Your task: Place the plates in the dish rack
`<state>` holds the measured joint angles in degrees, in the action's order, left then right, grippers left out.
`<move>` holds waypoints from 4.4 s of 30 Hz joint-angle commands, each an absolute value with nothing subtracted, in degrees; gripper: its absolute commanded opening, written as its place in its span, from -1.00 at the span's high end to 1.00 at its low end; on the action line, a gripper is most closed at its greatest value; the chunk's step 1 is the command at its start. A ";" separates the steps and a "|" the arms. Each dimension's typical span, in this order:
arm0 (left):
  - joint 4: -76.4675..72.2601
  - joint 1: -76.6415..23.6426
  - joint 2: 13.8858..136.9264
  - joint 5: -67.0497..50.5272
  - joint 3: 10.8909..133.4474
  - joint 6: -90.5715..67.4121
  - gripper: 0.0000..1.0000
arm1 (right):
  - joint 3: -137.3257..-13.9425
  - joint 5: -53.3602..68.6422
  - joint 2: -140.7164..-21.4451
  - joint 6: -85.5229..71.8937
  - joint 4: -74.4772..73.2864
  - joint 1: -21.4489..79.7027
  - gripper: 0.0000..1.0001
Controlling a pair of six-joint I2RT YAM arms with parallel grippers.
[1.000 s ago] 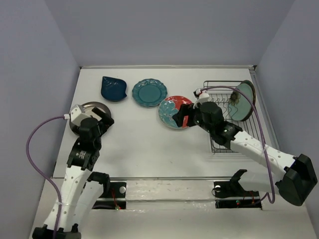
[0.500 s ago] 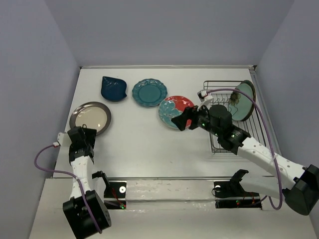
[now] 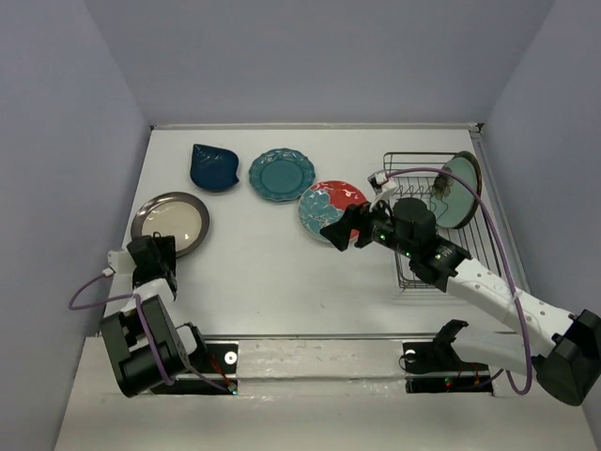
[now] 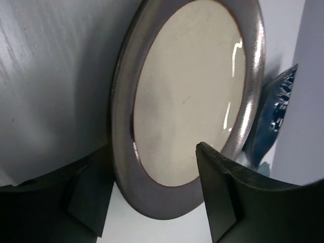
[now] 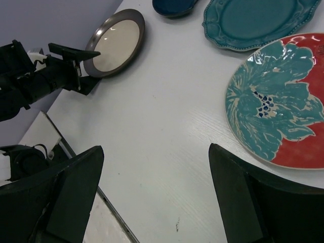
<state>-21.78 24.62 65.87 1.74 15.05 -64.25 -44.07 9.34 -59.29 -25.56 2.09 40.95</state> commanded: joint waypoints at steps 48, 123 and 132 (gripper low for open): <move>-21.09 1.23 38.93 -40.16 34.63 -54.58 0.89 | -63.20 20.47 -79.72 -31.20 2.99 34.81 -0.99; 2.81 -24.35 41.04 -22.32 40.69 -16.17 -0.98 | -64.25 -43.95 -73.74 2.29 -7.65 10.90 0.86; 1.85 -24.43 44.47 -23.91 40.43 -17.22 -0.98 | -59.86 -42.54 -78.22 -5.44 -7.21 10.90 0.86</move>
<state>4.27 -24.05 43.16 -22.87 38.87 -17.02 -59.46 -41.78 -78.59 0.58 -17.06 10.94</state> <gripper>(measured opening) 0.990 0.153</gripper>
